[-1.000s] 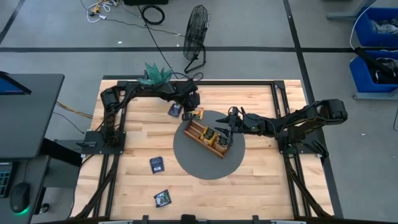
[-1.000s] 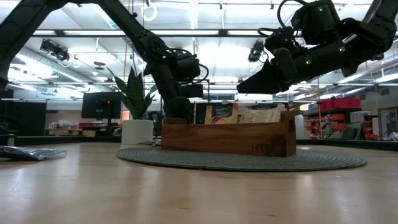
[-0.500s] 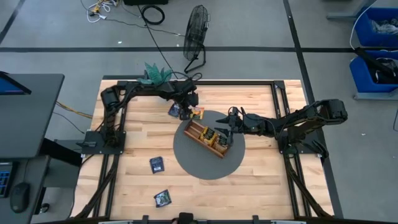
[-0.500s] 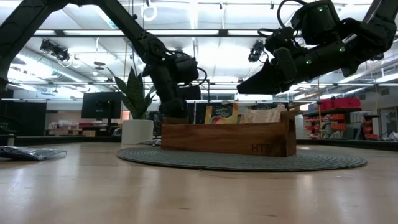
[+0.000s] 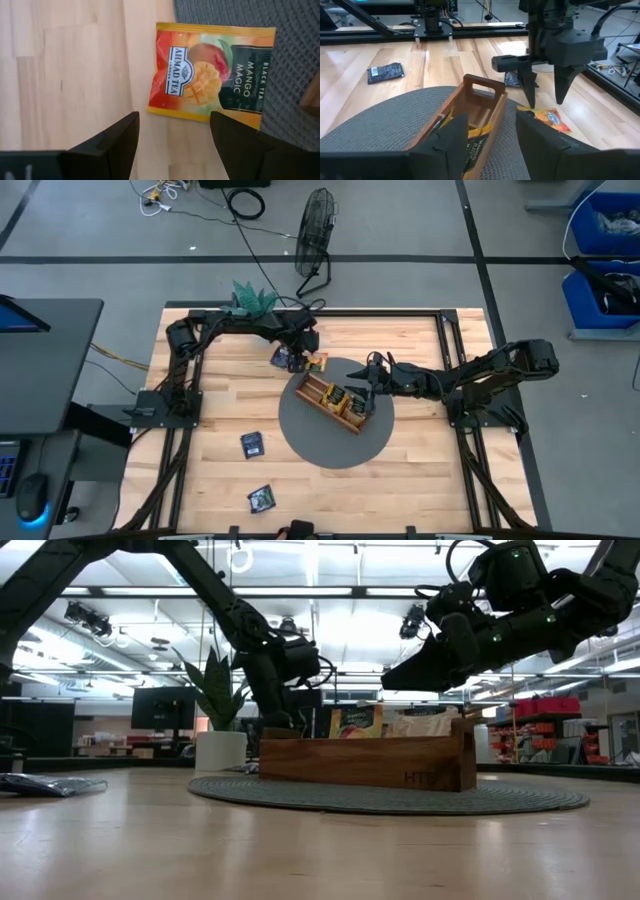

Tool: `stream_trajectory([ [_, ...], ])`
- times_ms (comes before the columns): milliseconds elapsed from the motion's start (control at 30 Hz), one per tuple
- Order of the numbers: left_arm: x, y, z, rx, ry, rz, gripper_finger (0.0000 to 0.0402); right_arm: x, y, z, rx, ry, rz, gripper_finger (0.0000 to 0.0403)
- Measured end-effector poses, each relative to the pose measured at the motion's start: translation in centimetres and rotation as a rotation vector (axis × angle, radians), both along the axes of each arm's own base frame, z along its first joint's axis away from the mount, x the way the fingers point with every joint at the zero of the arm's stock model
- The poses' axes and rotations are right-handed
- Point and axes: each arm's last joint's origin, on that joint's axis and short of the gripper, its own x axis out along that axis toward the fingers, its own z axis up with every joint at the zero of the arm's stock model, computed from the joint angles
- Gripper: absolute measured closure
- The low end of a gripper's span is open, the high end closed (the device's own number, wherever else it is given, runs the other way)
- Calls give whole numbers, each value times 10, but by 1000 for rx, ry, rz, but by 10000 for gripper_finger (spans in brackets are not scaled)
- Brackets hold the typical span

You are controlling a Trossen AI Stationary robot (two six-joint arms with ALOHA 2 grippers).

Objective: Pick & Place Tea
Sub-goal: Put the orange tea bag into the middle section of the wooden organizer

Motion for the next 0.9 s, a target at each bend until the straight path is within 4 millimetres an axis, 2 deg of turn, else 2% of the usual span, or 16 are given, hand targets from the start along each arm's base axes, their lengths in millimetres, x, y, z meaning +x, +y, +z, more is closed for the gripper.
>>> stream_trajectory([
  [300, 0, -6, -1, 9, 29, -71, 169, 0, 0, -1, 1, 11, -2, 230],
  [600, -1, -10, 1, -18, 43, -21, 206, 1, -3, 3, 9, -35, -15, 230],
  [767, 1, -9, 4, -8, 22, -13, 216, 6, -20, 11, 115, -63, -87, 230],
  [900, 4, -6, 5, 16, -13, 28, 215, 15, -42, 18, 232, 35, -127, 230],
])
